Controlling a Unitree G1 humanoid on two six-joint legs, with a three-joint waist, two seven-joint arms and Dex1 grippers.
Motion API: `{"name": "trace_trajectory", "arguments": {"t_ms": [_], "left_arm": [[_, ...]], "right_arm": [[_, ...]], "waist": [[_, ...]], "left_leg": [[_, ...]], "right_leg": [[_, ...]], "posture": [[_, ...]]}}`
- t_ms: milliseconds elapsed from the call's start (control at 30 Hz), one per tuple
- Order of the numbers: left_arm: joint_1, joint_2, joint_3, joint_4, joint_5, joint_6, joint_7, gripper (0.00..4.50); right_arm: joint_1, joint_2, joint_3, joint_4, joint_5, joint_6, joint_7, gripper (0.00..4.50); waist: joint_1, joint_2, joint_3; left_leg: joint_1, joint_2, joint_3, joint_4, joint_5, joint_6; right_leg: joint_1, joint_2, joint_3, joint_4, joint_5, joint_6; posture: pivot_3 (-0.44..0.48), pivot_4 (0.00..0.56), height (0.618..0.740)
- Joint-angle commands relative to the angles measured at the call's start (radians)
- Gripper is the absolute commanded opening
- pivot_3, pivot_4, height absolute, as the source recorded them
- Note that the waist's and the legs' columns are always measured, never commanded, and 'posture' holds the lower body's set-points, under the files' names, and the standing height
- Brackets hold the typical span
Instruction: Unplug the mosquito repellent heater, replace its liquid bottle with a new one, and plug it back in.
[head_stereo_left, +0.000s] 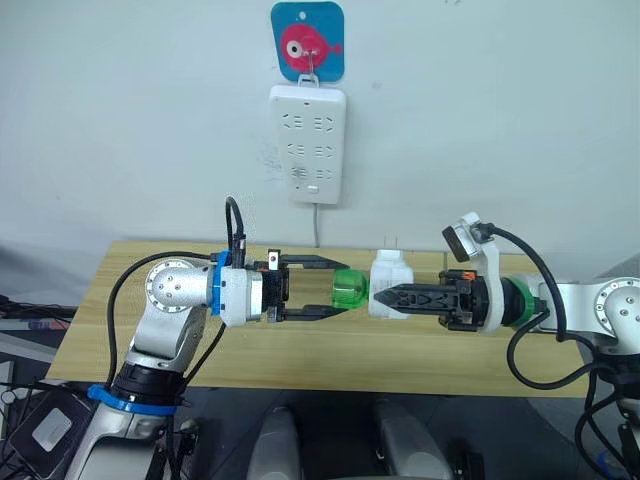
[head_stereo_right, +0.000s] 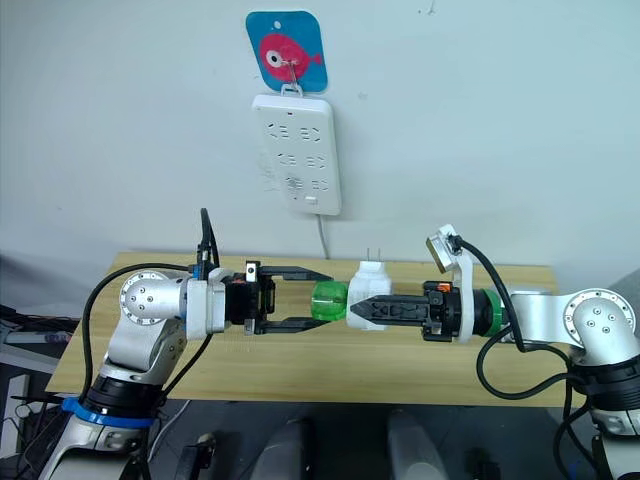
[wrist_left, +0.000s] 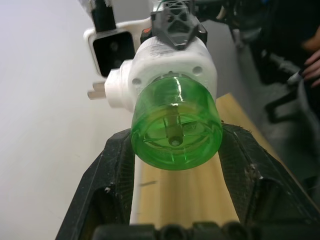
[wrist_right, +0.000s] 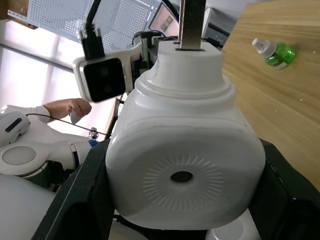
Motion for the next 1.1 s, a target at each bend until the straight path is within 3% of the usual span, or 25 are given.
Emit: {"name": "trace_trajectory", "arguments": {"t_ms": [33,100,133,267,400,467,500,667,733,800,833,1100], "left_arm": [[-0.051,0.144,0.023,-0.062,-0.316,0.605,0.087,2.19],[-0.127,0.208,0.046,-0.025,-0.542,0.926,0.098,2.19],[-0.153,0.220,0.049,-0.019,-0.569,0.971,0.082,2.19],[-0.200,0.182,0.084,-0.035,-0.589,1.025,0.154,2.19],[-0.172,0.202,0.075,-0.071,-0.534,1.018,0.118,2.19],[-0.142,0.191,0.057,-0.093,-0.439,0.925,0.123,2.19],[-0.124,0.182,0.051,-0.103,-0.396,0.876,0.127,2.91],[-0.026,0.148,0.001,-0.104,-0.105,0.462,0.055,4.48],[-0.001,0.112,-0.006,-0.059,-0.009,0.282,0.038,4.50],[0.007,0.019,0.022,-0.008,0.069,-0.020,0.033,4.50],[0.010,-0.012,0.032,0.003,0.081,-0.090,0.037,4.50],[0.012,-0.077,0.034,0.058,0.098,-0.328,0.020,4.50]], "right_arm": [[-0.009,-0.009,-0.013,-0.032,0.027,0.000,0.020,3.03],[-0.009,-0.009,-0.009,-0.033,0.027,0.000,0.023,3.03],[-0.008,-0.008,-0.008,-0.033,0.027,-0.002,0.023,3.03],[-0.009,-0.007,-0.008,-0.030,0.027,-0.009,0.025,3.03],[-0.011,0.000,-0.010,-0.027,0.027,-0.018,0.019,3.03],[-0.010,0.001,-0.010,-0.027,0.027,-0.020,0.017,3.03],[-0.010,0.002,-0.011,-0.027,0.027,-0.020,0.016,3.03],[-0.014,0.009,-0.013,-0.020,0.027,-0.024,0.002,3.03],[-0.019,0.013,-0.014,-0.015,0.027,-0.026,-0.003,3.03],[-0.023,0.012,-0.016,-0.011,0.027,-0.025,-0.005,3.03],[-0.023,0.011,-0.016,-0.010,0.027,-0.023,-0.005,3.03],[-0.026,0.009,-0.018,-0.008,0.027,-0.020,-0.009,3.03]], "waist": [[-0.005,0.000,0.000],[-0.009,0.001,0.001],[-0.010,0.001,0.001],[-0.014,0.000,0.001],[-0.014,0.001,0.001],[-0.015,0.001,0.001],[-0.015,0.001,0.001],[-0.011,0.001,0.000],[-0.007,0.001,0.000],[0.002,0.001,0.000],[0.006,0.001,0.000],[0.006,0.001,0.000]], "left_leg": [[0.000,0.000,0.000,0.000,0.000,0.000],[0.000,0.000,-0.002,0.000,0.000,0.000],[0.000,0.000,-0.002,0.000,0.000,0.000],[0.000,0.000,-0.002,0.001,0.000,0.000],[0.000,0.000,-0.002,0.000,0.000,0.000],[0.001,0.000,-0.001,0.000,0.000,0.000],[0.001,0.000,-0.001,0.000,0.000,0.000],[0.001,0.000,0.000,0.000,0.000,0.000],[0.001,0.000,0.001,0.000,0.000,0.000],[0.001,0.000,0.001,0.001,0.000,0.000],[0.001,0.000,0.001,0.001,0.000,0.000],[0.000,0.000,0.001,0.001,0.000,0.000]], "right_leg": [[0.000,0.000,0.000,0.000,0.000,0.000],[0.000,0.000,-0.001,0.002,0.000,0.001],[0.000,0.000,-0.002,0.003,-0.003,0.005],[0.000,0.000,-0.002,0.002,-0.003,0.005],[0.000,0.000,-0.002,0.003,-0.003,0.004],[0.000,0.000,-0.001,0.003,-0.002,0.003],[0.000,0.000,-0.001,0.002,0.000,0.000],[0.000,0.000,0.000,0.002,0.000,0.000],[0.000,0.000,0.001,0.002,0.000,0.000],[0.000,0.000,0.001,0.002,0.000,0.000],[0.000,0.000,0.001,0.002,0.000,0.000],[0.000,-0.001,0.001,0.001,0.000,0.000]], "posture": [[-0.148,0.211,0.725],[-0.148,0.211,0.725],[-0.147,0.211,0.725],[-0.147,0.210,0.725],[-0.147,0.210,0.725],[-0.150,0.205,0.725],[-0.150,0.205,0.725],[-0.148,0.201,0.725],[-0.148,0.201,0.725],[-0.148,0.201,0.725],[-0.149,0.200,0.725],[-0.155,0.202,0.725]]}}
